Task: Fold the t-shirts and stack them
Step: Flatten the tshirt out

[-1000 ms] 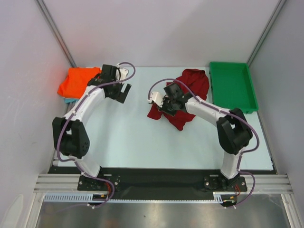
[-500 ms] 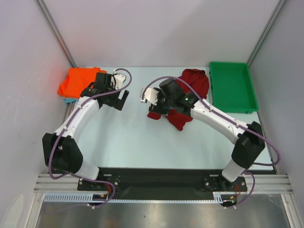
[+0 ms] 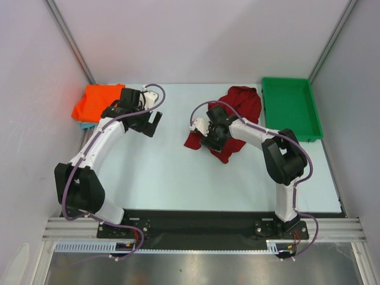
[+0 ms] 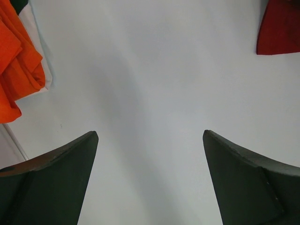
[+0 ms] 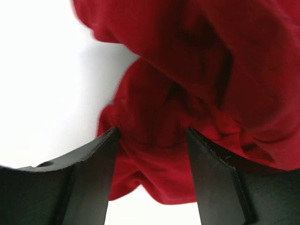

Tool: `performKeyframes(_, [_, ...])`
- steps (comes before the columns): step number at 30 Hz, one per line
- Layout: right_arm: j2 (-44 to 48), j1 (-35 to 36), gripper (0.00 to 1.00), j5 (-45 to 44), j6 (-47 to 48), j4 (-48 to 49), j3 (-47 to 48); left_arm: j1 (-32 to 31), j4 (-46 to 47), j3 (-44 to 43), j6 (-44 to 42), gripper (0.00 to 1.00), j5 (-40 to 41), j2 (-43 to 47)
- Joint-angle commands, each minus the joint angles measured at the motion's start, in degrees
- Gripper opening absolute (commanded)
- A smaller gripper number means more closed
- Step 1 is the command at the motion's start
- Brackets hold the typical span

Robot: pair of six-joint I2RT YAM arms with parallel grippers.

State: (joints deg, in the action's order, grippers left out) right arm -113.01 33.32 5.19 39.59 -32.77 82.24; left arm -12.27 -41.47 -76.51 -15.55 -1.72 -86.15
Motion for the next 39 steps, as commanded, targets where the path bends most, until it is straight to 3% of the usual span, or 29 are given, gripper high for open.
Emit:
performKeyframes(1, [1.30, 0.87, 0.65, 4.74, -0.83, -0.71, 1.70, 0.41, -0.54, -2.24, -0.36, 1.00, -0.31, -2.35])
performKeyframes(6, [0.78, 3.24, 0.65, 7.10, -0.48, -1.76, 0.47, 0.41, 0.25, -2.24, 0.17, 1.00, 0.04, -3.58])
performKeyframes(8, [0.08, 3.94, 0.59, 7.81, -0.57, -2.20, 0.56, 0.41, 0.34, -2.24, 0.17, 1.00, -0.04, -3.94])
performKeyframes(13, [0.06, 6.14, 0.09, 6.77, 0.83, -4.14, 4.41, 0.41, 1.39, -1.37, 0.08, 1.00, 0.66, -3.50])
performKeyframes(17, [4.89, 6.93, 0.00, 5.01, 2.77, -4.31, 7.92, 0.50, 3.15, 0.05, -0.09, 1.00, 1.45, -4.46])
performKeyframes(23, [12.71, 5.71, 0.00, 2.55, 5.48, -8.96, 10.66, 0.50, 2.81, -7.76, 1.93, 1.00, 1.54, -8.76])
performKeyframes(26, [13.52, 5.18, 0.00, 0.35, 7.77, -11.17, 11.63, 0.50, 1.57, -13.64, -0.26, 1.00, 7.15, -13.15])
performKeyframes(29, [12.47, 5.00, 0.00, -0.35, 7.61, -12.49, 15.05, 0.58, 0.78, -16.39, -1.41, 1.00, 10.85, -15.97])
performKeyframes(39, [5.00, 6.32, 0.00, 0.17, 0.04, -11.62, 31.91, 0.58, -0.01, -16.83, -0.89, 1.00, 11.73, -17.66])
